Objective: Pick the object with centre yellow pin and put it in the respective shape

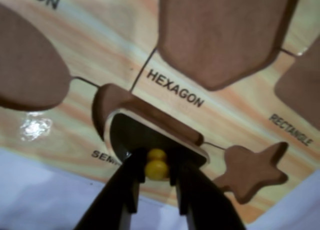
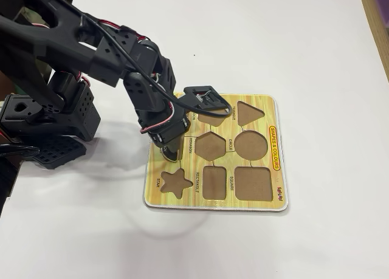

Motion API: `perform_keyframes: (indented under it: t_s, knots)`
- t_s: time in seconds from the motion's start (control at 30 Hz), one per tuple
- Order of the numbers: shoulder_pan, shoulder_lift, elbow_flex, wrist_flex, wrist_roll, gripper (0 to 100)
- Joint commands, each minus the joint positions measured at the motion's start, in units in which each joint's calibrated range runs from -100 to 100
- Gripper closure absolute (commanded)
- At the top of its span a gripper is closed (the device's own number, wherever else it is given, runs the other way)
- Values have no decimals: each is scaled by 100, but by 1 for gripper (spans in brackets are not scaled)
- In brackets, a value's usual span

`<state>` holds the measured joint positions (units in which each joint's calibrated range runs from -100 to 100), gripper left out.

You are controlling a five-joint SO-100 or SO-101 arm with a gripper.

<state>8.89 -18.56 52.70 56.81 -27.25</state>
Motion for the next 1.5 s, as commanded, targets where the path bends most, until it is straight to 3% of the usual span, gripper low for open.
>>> perform_keyframes:
  t_s: [0.0,1.47]
  knots:
    - [39,48,-333,-72,21,99]
    - [-420,508,-710,6,-47,99]
